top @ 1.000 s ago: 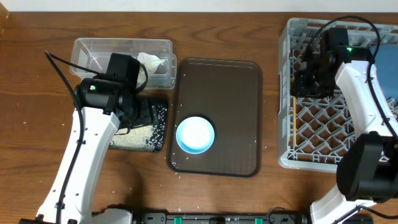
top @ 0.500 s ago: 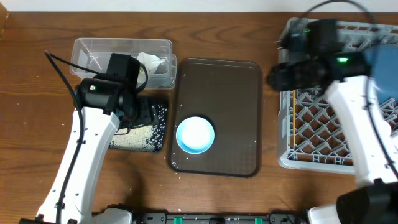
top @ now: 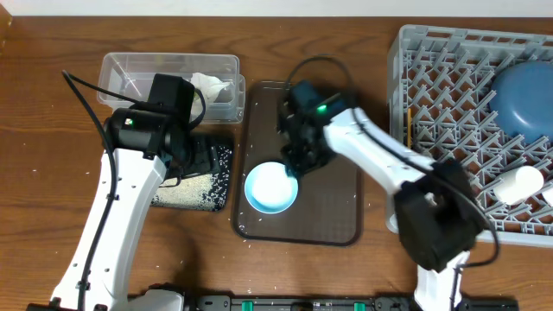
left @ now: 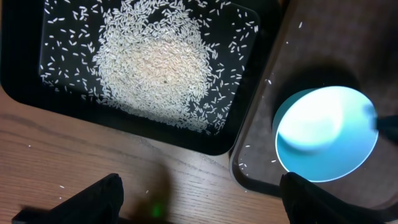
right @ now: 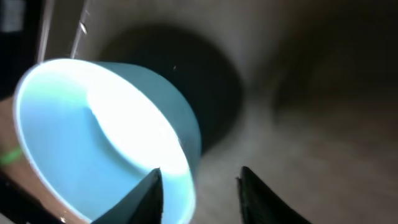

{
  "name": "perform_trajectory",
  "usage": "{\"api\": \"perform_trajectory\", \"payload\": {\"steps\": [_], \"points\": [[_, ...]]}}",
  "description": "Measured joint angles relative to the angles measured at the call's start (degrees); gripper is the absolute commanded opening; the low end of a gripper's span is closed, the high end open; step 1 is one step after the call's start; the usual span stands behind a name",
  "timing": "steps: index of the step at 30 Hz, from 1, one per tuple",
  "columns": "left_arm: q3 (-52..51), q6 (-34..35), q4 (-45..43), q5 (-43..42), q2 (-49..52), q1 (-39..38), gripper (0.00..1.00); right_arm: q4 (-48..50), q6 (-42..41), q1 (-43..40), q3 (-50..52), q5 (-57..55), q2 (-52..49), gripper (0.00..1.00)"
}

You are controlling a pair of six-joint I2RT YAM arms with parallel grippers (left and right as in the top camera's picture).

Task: Sort waste into correct bins and load items into the dishwasher rack
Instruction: 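Reach the right gripper to the light-blue bowl and grasp its rim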

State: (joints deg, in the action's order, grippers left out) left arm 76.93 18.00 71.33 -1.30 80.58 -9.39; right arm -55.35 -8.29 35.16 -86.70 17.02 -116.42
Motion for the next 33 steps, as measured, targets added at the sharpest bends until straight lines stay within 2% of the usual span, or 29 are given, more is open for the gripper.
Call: {"api": "perform_trajectory", "payload": {"steps": [2,4,13,18,25,33], "points": [[0.0,0.0,0.0,0.0,0.0,0.0,0.84,0.2,-1.5,1.0,0.1,-0.7,-1.5,0.19],[0.0,0.0,0.0,0.0,0.0,0.0,0.84,0.2,-3.0,1.2,0.2,-2.1,-2.5,0.01],[0.0,0.0,0.0,0.0,0.0,0.0,0.84,-3.5,-5.3,-3.6,-0.8,-8.1,-1.4,0.01],[0.0,0.0,0.0,0.0,0.0,0.0,0.84,-2.0,-4.4,-12.1,-1.7,-19.8,8.3,0.01],[0.0,0.0,-0.6,0.0,0.0,0.0,0.84,13.6,1.7,-20.8,-4.2,-49.3,22.7,0.01],[-0.1,0.0,-0.7,0.0,0.0,0.0,0.84,36.4,15.3,-29.5,-4.4,-73.9,19.1,0.01]]}}
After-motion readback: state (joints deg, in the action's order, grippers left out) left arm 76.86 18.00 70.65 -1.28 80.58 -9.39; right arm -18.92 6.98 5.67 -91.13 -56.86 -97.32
